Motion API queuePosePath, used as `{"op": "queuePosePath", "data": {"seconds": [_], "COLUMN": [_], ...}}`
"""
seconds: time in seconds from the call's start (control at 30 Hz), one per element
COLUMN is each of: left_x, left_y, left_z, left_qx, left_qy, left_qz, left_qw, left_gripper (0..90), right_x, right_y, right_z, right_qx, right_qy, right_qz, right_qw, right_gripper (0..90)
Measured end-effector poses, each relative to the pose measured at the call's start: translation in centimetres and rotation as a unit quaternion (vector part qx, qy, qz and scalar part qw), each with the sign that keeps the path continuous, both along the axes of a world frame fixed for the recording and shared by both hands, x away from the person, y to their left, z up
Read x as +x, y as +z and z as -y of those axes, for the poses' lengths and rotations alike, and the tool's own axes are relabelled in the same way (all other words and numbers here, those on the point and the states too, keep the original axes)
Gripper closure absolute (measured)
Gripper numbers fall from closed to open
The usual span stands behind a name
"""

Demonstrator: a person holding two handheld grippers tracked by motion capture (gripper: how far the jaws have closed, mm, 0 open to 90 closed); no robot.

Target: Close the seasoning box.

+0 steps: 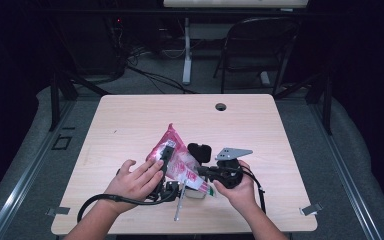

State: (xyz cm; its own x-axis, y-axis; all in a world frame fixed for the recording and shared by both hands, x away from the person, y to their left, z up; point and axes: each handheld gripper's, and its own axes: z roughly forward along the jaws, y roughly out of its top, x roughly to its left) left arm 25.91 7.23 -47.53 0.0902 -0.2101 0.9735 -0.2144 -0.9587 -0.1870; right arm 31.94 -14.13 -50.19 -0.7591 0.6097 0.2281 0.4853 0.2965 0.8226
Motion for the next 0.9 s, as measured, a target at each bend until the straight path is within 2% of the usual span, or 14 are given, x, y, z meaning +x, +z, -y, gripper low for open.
{"op": "queuePosePath", "data": {"seconds": [0.4, 0.5, 0.9], "left_x": [-0.05, -0.06, -0.08], "left_y": [0.14, 0.23, 0.37], "left_z": [-0.08, -0.08, -0.04], "left_qx": [0.003, 0.006, 0.004], "left_qy": [0.0, -0.004, 0.0], "left_qz": [-0.001, 0.006, 0.001], "left_qw": [1.0, 1.0, 1.0], "left_gripper": [64.6, 64.6, 64.7], "right_x": [-0.02, 0.0, 0.07], "right_y": [0.01, 0.03, 0.2], "right_z": [-0.12, -0.13, 0.03], "right_qx": [0.003, 0.004, 0.007], "right_qy": [0.0, -0.001, -0.003], "right_qz": [0.002, 0.004, 0.007], "right_qw": [1.0, 1.0, 0.9999], "right_gripper": [89.8, 89.8, 89.8]}}
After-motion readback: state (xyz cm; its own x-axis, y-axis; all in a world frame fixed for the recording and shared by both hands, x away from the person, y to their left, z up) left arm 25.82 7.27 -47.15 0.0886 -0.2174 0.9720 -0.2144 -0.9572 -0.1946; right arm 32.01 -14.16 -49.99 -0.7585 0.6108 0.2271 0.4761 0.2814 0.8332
